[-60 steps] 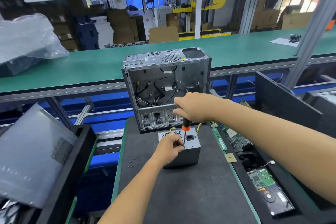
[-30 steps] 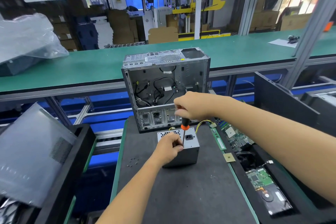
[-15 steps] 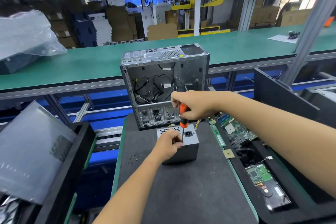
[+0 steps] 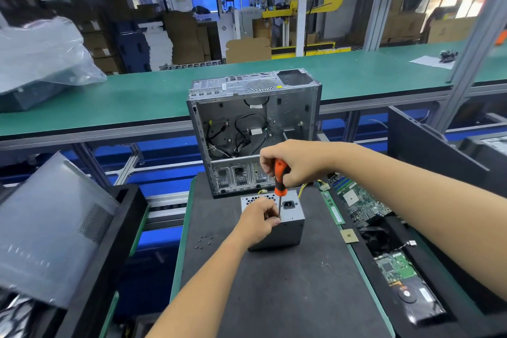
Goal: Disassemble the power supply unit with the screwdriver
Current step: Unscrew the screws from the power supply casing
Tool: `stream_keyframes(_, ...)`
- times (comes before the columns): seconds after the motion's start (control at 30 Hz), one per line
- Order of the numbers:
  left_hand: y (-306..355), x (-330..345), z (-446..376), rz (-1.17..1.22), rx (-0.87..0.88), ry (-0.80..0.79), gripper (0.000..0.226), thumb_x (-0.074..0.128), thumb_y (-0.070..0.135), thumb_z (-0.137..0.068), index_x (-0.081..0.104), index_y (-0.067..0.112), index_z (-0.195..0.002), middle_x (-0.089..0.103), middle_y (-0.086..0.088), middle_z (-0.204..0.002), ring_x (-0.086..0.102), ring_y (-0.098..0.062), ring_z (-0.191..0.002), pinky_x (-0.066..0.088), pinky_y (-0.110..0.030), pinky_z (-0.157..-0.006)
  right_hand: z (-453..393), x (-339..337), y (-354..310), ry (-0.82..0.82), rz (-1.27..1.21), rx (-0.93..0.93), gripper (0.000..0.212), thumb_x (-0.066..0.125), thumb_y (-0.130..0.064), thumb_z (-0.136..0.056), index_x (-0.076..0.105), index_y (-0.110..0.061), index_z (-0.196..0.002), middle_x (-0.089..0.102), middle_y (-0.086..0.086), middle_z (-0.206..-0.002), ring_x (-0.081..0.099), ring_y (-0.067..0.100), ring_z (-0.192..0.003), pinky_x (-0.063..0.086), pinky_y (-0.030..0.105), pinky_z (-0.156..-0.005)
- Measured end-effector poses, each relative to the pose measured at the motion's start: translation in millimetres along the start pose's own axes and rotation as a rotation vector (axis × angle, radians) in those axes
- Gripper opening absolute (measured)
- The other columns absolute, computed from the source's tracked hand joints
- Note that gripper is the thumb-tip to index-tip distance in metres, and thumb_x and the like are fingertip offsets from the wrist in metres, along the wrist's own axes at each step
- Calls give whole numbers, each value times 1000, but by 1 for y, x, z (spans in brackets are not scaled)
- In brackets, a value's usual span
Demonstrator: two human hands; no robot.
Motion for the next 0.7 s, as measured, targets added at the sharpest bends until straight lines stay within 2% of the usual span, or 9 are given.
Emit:
stream_keyframes(0.07,0,0,0,2,-1,1,27,68,7,-80,52,26,-68,52,11,-78,45,-2,-64,33,-9,-61,-3,3,0,47,114,44,19,63,-27,-83,50,-19,-95,60,-1,-84,53,12,-71,45,34,-61)
stream_keyframes(0.17,0,1,1,-2,-10,-3,27,67,8,-82,53,27,-69,52,12,-79,45,-2,-66,34,-9,-61,-10,6,2,117,374,186,32,45,-48,-97,48,-18,-88,48,-1,-74,50,19,-70,34,34,-57)
stream_keyframes(0.27,0,0,2,-10,-3,-8,28,67,8,-82,52,27,-69,51,13,-79,46,-1,-67,33,-7,-61,-12,2,-1,49,229,61,11,56,-26,-92,52,-18,-98,54,-8,-76,54,18,-76,41,34,-65)
stream_keyframes(0.33,0,-1,2,-7,8,-11,23,67,7,-82,54,23,-72,50,13,-79,45,-1,-66,33,-7,-62,-8,-1,-3,-42,59,14,25,62,-10,-81,53,-21,-102,61,-9,-83,55,11,-74,45,29,-67)
stream_keyframes(0.4,-1,-1,2,8,11,-16,21,67,7,-82,55,22,-74,50,12,-79,45,0,-66,32,-8,-63,-6,0,-4,-30,50,15,25,65,-13,-78,54,-21,-99,62,-7,-83,54,8,-70,45,27,-62)
stream_keyframes(0.47,-1,0,2,16,2,-23,21,67,7,-83,56,23,-75,51,12,-81,45,-1,-67,33,-13,-65,-8,3,-3,63,216,61,20,62,-35,-87,53,-18,-93,56,-6,-74,51,10,-67,37,28,-55)
stream_keyframes(0.53,0,-1,3,28,-9,-34,21,67,8,-83,58,25,-78,52,12,-83,46,-2,-69,34,-12,-67,-9,5,0,117,360,151,36,49,-50,-95,53,-15,-88,51,-4,-71,53,18,-69,32,30,-52)
stream_keyframes(0.67,2,-3,4,82,-2,-30,24,69,9,-84,63,31,-77,60,5,-92,54,-7,-79,38,-14,-72,-8,2,3,77,210,58,14,64,-27,-88,55,-20,-95,52,-12,-72,49,7,-67,33,22,-56)
stream_keyframes(0.7,2,-4,5,87,3,-26,25,69,9,-84,63,32,-77,61,3,-94,54,-7,-80,39,-15,-72,-6,1,2,41,142,40,19,67,-19,-83,55,-21,-97,55,-11,-75,49,5,-68,36,21,-58)
Point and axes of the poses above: each hand's wrist, its own z-axis away from the middle knuckle, its own x-axis out of the palm, y = z × x, the point moved 1 cm from there along -z, towards the middle knuckle
